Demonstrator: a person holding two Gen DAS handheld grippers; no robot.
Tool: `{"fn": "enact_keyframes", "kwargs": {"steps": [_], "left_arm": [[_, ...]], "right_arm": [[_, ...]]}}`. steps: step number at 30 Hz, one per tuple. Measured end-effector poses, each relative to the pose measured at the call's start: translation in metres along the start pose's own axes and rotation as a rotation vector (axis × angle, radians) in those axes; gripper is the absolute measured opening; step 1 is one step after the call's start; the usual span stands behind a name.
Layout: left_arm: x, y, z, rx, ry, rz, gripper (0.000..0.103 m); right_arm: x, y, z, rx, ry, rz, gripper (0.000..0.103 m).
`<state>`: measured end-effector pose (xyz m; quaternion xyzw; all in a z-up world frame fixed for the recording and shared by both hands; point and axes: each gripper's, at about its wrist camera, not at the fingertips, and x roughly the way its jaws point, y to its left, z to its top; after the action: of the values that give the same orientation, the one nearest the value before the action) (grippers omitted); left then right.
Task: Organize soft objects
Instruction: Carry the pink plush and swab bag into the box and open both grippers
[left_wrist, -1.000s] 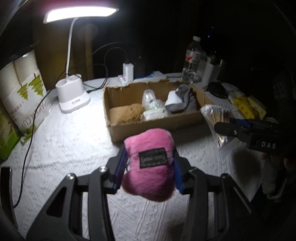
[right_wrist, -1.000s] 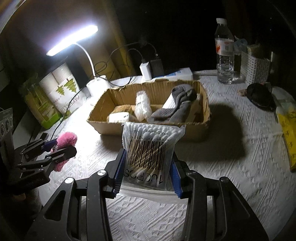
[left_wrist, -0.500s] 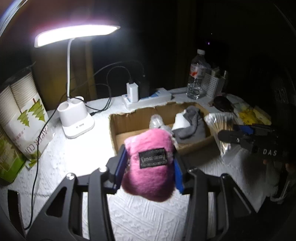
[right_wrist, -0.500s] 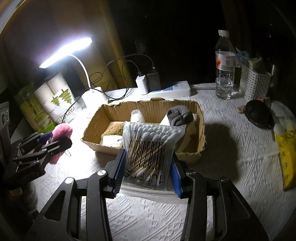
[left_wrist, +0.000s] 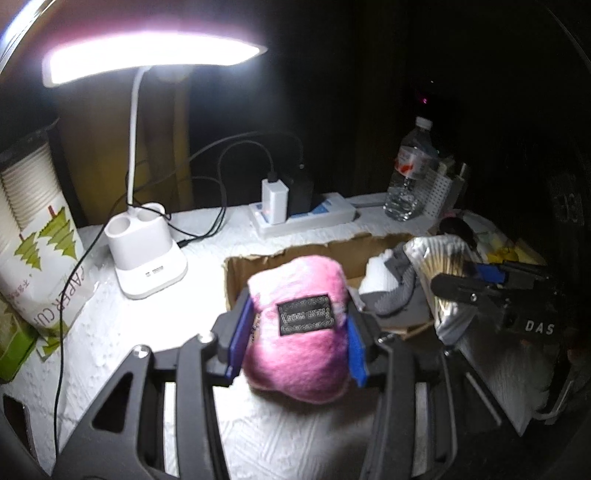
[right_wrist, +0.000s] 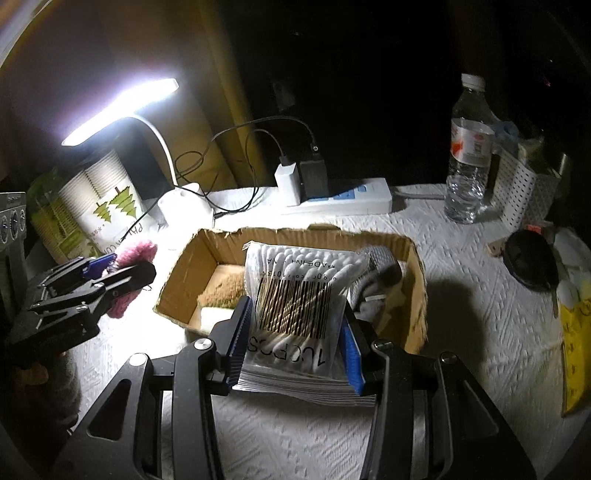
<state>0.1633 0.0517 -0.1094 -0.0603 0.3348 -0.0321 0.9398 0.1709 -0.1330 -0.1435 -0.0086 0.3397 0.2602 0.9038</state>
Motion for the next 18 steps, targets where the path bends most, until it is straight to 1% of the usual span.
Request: {"fn": "enact_keyframes", "kwargs": {"steps": [6, 13, 18], "left_arm": [[0.026, 0.009, 0.003, -0.031, 0.014, 0.008, 0.045], [0.056, 0.015, 0.003, -0.047, 0.057, 0.007, 0.045], [0.071, 0.019, 0.003, -0.056, 0.08, 0.007, 0.046]], "right_arm": [[0.02, -0.004, 0.012, -0.002, 0.012, 0.003, 0.047], [0.047, -0.012, 0.023, -0.001, 0.03, 0.007, 0.047], [0.063, -0.013, 0.023, -0.011, 0.056, 0.032, 0.047]]}}
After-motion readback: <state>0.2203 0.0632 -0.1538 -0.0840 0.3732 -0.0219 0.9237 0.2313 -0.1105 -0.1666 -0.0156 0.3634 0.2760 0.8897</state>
